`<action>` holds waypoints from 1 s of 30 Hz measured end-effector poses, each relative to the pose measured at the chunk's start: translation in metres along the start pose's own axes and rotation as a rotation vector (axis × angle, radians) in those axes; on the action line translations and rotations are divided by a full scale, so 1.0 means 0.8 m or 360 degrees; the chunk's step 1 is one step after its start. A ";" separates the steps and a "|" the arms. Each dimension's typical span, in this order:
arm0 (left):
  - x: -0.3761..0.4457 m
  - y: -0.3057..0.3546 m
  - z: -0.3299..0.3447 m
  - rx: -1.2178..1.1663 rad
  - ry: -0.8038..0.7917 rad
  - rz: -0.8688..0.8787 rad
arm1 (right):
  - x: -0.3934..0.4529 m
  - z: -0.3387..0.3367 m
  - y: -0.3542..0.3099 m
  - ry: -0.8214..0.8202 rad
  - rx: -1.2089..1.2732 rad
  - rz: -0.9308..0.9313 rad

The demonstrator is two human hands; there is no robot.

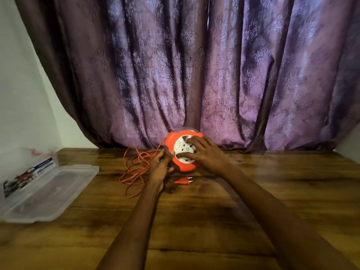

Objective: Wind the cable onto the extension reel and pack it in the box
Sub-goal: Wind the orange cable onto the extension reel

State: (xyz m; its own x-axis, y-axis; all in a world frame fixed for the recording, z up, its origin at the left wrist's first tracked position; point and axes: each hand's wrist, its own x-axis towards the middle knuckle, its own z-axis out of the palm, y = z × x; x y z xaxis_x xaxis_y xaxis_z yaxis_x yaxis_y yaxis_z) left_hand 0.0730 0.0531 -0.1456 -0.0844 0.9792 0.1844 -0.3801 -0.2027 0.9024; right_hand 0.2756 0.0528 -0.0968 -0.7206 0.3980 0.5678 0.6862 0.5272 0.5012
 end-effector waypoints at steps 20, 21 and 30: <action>-0.017 -0.007 0.040 -0.0141 0.0048 0.0154 | 0.062 -0.020 -0.039 0.0304 0.2306 0.2432; -0.018 -0.006 0.038 -0.0126 0.0045 0.0175 | 0.060 -0.016 -0.040 0.0313 0.2311 0.2425; -0.009 0.006 0.018 -0.0229 0.0162 0.0067 | 0.021 -0.002 -0.017 0.0334 0.1007 0.1669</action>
State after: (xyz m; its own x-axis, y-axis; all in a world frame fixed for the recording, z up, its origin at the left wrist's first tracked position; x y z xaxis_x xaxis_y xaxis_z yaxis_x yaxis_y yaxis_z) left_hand 0.0850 0.0452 -0.1374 -0.1931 0.9656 0.1742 -0.5015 -0.2497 0.8283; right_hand 0.2541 0.0511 -0.0929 0.2161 0.7488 0.6266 0.7103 0.3198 -0.6270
